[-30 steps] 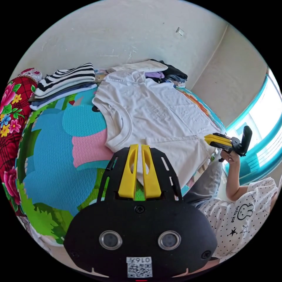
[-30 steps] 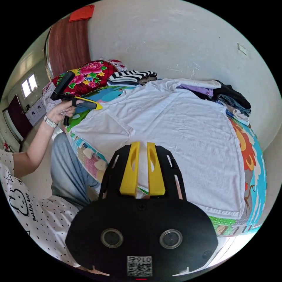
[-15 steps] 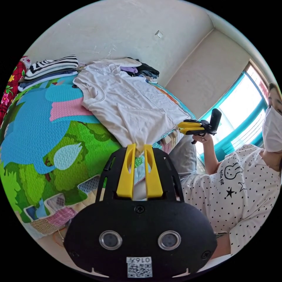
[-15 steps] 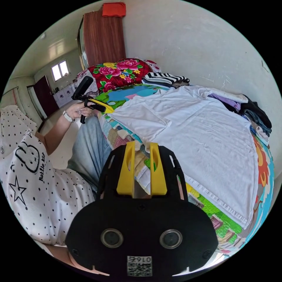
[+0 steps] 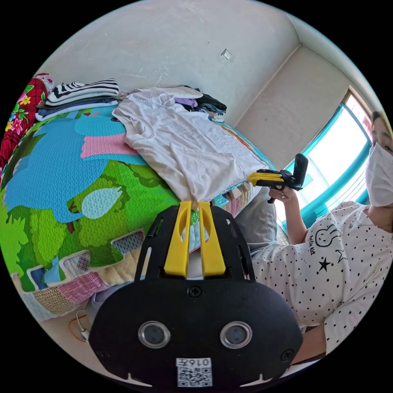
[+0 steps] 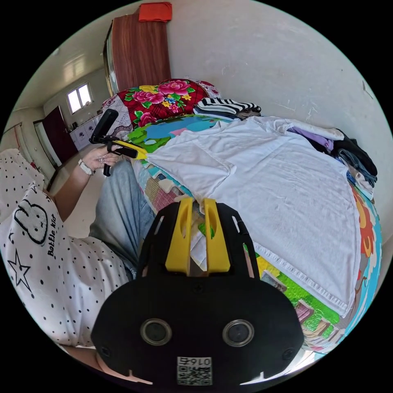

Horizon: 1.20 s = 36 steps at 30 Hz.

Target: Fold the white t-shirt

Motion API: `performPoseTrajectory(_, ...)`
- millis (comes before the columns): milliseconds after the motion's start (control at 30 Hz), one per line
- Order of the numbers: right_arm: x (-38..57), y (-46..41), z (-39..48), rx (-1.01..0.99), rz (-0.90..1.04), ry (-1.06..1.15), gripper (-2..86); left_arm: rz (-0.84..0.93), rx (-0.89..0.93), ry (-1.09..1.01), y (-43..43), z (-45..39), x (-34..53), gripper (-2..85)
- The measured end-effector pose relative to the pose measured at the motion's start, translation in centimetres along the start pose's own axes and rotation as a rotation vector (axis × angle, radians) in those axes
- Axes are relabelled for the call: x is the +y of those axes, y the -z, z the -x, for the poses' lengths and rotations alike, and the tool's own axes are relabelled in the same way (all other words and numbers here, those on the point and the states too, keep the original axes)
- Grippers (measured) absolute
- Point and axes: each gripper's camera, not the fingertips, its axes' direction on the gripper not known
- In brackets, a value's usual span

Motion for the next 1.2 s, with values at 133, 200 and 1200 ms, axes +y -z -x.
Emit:
performPoseTrajectory(133,0.2,0.8,0.1,-0.008,-0.015,0.010,0.6,0.037,-0.014,-0.066,0.3,0.1,-0.4,-0.6)
performPoseTrajectory(200,0.4,1.3,0.0,-0.041,-0.025,0.020,0.3,0.086,-0.002,-0.155,0.2,-0.3,-0.8,-0.8)
performPoseTrajectory(1200,-1.2,2.0,0.8,-0.058,-0.002,0.095,5.4,0.008,-0.100,0.268,-1.5,12.2,-12.3,-0.6)
